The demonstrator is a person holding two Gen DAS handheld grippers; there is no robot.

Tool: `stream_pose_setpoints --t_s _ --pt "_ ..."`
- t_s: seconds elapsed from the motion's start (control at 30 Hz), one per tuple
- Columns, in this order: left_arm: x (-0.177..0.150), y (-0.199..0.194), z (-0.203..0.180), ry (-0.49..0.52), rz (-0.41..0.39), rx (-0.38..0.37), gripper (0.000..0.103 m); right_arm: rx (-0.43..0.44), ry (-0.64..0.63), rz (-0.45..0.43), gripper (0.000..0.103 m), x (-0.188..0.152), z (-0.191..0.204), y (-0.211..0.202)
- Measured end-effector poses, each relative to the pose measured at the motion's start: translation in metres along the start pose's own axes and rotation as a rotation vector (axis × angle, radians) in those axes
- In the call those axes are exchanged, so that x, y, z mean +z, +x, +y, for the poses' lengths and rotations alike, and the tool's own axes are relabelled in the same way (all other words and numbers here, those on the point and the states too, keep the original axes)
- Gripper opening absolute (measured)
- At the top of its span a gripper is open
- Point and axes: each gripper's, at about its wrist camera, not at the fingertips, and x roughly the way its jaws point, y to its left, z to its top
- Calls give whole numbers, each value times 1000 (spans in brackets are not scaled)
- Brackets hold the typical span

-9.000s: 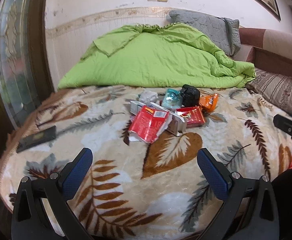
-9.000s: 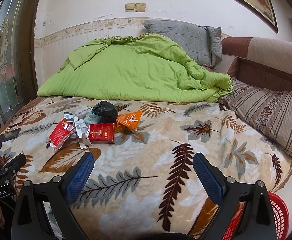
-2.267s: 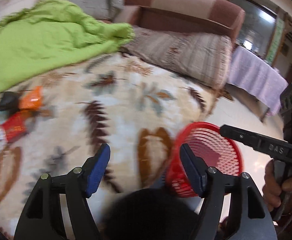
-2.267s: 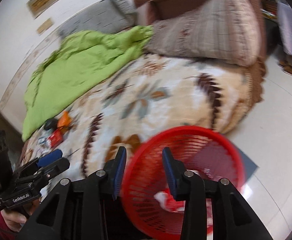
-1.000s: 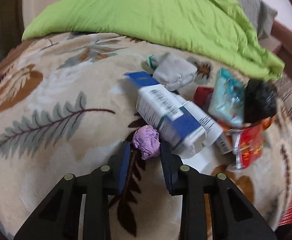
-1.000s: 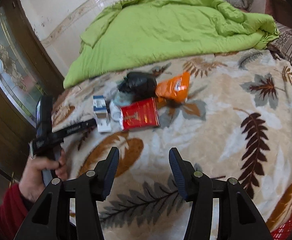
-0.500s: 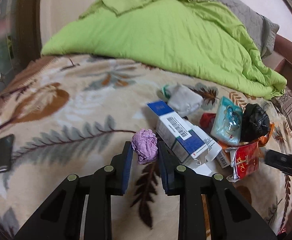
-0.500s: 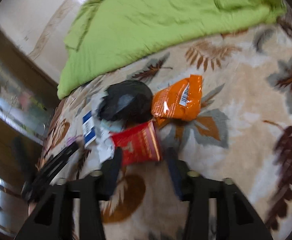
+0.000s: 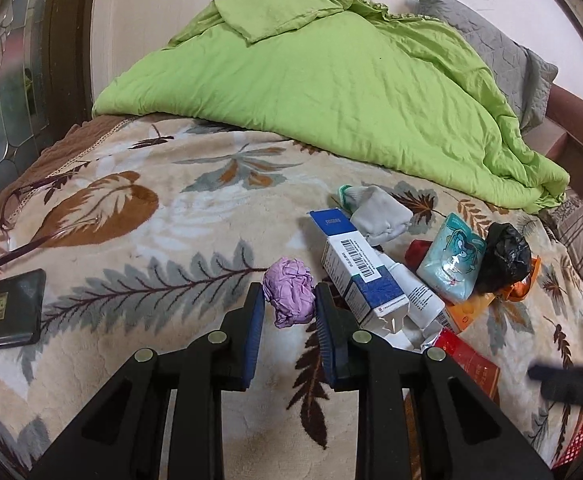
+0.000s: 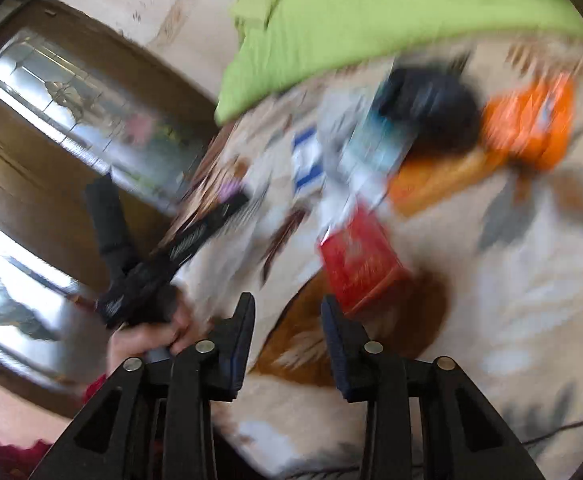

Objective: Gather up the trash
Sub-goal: 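Grasp the red Chunghwa cigarette pack with the right tool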

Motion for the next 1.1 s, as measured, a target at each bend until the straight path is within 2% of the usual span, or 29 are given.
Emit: stream_pose_setpoints --t_s 0.07,0.13,0.17,0.23,0.3,0.4,0.47,0.6,0.67,0.77,0.93,1.1 --pt "0 1 0 -2 1 -6 24 -140 -51 -70 55 8 0 -9" --pt "1 1 0 -1 1 -9 24 -248 -91 -106 58 15 -3 -6" --pt "1 1 -1 1 2 -12 24 -281 -102 -112 64 19 -5 -3" --pt "1 0 -2 9 -1 -10 24 -279 -75 -67 64 27 -16 12" --pt "0 0 -2 14 -2 -8 24 -228 -20 -11 64 28 -26 30" --pt "0 0 -2 5 0 -7 24 -202 -30 65 64 16 -24 44" --pt "0 0 -2 2 2 -7 24 -228 -126 89 64 7 -9 50" --pt "-2 -1 -6 20 0 -8 24 -408 -375 88 64 -12 23 65" --pt "-3 -2 -10 30 -3 -7 24 -442 -449 102 64 -19 29 73" --pt "-6 -4 -14 36 -7 -6 24 -470 -486 103 60 -24 28 75" --pt "-11 -12 -22 40 -18 -9 24 -451 -436 55 59 -20 30 68" --pt "-18 -32 -39 77 -64 -12 24 -485 -418 -66 59 -22 39 34"
